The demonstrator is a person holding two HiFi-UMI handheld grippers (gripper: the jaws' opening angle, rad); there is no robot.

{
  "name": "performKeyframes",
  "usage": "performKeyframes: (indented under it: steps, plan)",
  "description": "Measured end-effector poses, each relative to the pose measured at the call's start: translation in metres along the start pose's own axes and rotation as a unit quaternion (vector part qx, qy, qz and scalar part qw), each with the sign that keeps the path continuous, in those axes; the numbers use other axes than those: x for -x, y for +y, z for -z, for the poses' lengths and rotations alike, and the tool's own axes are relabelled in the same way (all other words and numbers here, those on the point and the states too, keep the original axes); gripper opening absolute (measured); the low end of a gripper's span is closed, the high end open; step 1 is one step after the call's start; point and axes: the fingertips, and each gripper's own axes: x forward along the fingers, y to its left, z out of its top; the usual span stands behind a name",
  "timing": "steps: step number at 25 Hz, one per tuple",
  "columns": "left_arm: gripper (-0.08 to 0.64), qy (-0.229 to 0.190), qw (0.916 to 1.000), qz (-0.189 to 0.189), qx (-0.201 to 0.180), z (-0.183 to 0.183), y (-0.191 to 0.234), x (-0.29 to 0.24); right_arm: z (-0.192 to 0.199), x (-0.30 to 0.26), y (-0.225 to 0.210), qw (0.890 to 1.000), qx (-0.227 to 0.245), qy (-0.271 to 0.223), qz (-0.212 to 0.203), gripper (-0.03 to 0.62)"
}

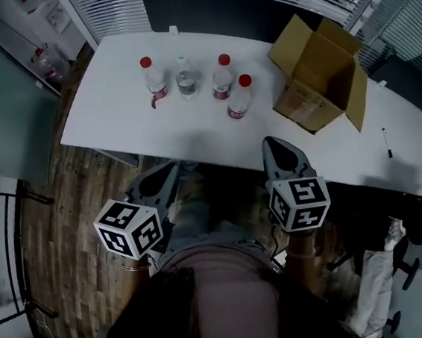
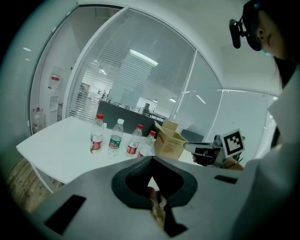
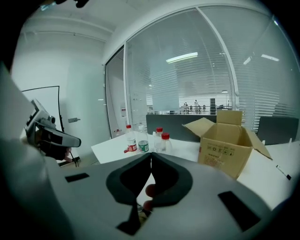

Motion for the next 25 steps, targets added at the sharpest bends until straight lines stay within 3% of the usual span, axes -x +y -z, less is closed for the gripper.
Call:
performKeyframes:
  steps: [18, 25]
  plan:
    - [0.006, 0.006, 0.9992, 0.028, -0.027, 0.028, -0.069, 0.02, 0.042, 0.067, 0.007, 0.999, -0.037, 0.004, 0.006, 0.025]
    - [0.006, 0.011, 0.9987, 0.047, -0.018, 0.033, -0.083, 0.012, 0.056, 0.069, 0.001, 0.998, -0.056, 0.013, 0.006, 0.025]
